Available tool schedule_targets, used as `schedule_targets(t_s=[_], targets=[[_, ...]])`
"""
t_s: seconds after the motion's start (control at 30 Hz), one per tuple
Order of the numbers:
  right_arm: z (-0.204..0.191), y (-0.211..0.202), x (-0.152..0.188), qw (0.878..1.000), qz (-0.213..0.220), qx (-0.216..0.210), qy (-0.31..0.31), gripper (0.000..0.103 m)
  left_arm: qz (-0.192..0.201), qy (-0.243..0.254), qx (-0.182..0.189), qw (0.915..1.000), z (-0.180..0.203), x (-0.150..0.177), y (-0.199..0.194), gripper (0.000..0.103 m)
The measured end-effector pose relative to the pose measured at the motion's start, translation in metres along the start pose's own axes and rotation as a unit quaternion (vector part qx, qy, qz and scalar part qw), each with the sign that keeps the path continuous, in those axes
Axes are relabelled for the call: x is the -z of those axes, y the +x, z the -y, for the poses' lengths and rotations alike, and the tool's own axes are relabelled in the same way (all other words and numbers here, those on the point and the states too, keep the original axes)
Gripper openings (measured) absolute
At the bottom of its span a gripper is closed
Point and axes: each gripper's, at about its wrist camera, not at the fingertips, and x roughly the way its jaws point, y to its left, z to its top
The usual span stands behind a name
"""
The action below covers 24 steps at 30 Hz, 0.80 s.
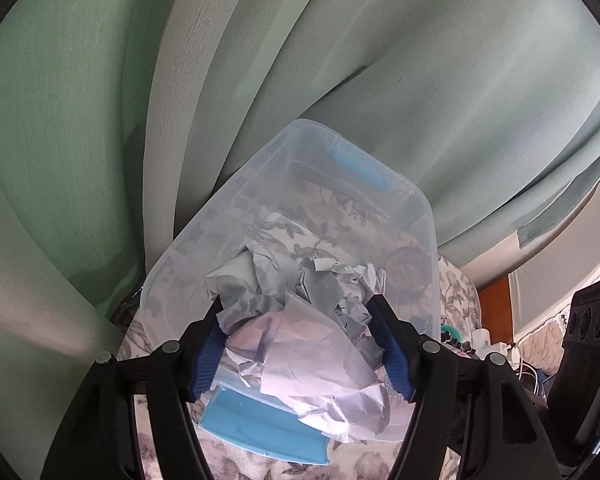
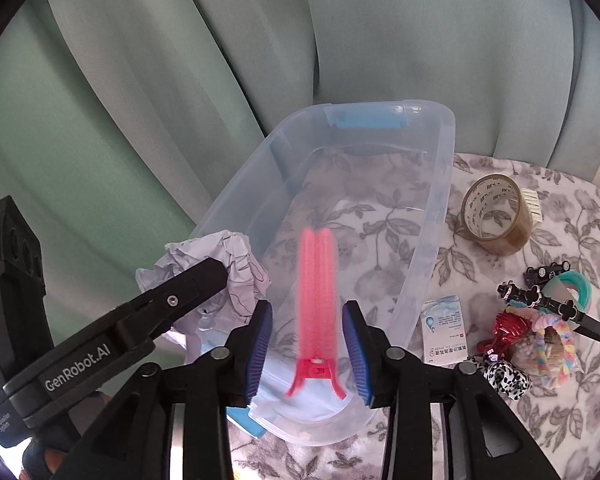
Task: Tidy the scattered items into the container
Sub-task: 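Open the right tool to drop the curler while the left tool releases the paper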
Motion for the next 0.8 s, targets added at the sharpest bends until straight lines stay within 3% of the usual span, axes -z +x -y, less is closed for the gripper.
schedule_targets(t_s=[0.03,0.47,0.57,0.8], targets=[[0.0,-0.001,0.0,1.0,0.001,0.0,0.0,0.056,-0.002,-0.004,0.003,1.0,-0.001,0.0,0.0,0.072],[-0.014,-0.005,0.004,0.999,0.005,-0.006,-0.032,0.08,-0.002,-0.023,0.02,0.9995,-0.004,0.001,-0.003,0.088],[-0.016,-0.01,0.005,0.999,0.01,-0.007,-0.037,0.086,0.009,-0.025,0.024,0.9994,-0.003,0.0,-0.006,0.095],[-0.015,-0.023,0.006,0.999,0.031,-0.004,-0.035,0.1,0.044,-0.002,0.027,0.9987,0.003,-0.003,-0.019,0.095]])
